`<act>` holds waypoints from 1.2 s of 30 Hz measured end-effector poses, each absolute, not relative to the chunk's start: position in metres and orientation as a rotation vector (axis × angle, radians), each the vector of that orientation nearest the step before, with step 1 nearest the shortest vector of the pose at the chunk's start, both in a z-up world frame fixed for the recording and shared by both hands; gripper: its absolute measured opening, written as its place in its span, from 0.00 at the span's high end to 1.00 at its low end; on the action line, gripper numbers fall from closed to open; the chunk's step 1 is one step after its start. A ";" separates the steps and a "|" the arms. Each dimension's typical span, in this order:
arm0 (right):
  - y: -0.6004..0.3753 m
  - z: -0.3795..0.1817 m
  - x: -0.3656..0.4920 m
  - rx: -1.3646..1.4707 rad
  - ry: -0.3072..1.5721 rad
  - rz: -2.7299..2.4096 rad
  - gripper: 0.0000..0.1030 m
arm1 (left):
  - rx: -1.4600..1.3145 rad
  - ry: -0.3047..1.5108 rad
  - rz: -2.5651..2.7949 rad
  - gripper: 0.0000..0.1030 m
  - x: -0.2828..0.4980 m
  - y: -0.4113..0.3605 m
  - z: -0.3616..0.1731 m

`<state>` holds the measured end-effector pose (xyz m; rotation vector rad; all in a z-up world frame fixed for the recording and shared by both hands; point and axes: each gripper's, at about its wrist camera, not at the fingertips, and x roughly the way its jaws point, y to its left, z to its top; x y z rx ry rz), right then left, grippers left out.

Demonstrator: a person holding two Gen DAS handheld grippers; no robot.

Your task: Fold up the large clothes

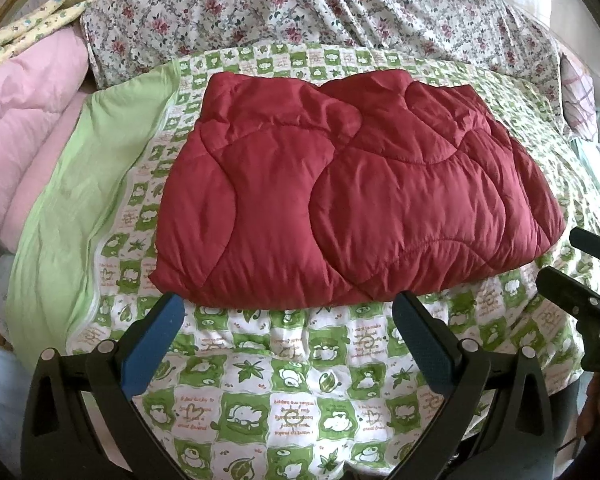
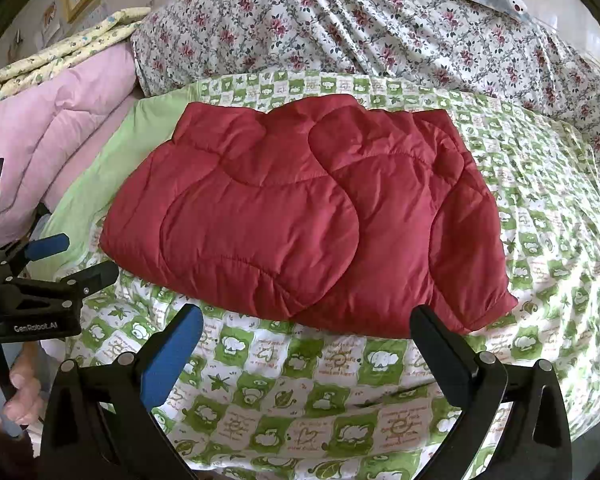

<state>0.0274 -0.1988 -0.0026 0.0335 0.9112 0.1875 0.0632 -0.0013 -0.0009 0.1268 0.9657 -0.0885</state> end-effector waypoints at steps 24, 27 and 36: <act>-0.200 0.000 0.028 0.033 0.907 0.184 0.00 | 0.126 0.961 -0.094 0.00 0.065 -0.003 0.002; -0.200 0.000 0.029 0.033 0.907 0.183 0.00 | 0.128 0.961 -0.092 0.00 0.065 -0.003 0.002; -0.203 -0.001 0.034 0.040 0.914 0.177 0.00 | 0.126 0.964 -0.090 0.00 0.070 -0.004 -0.002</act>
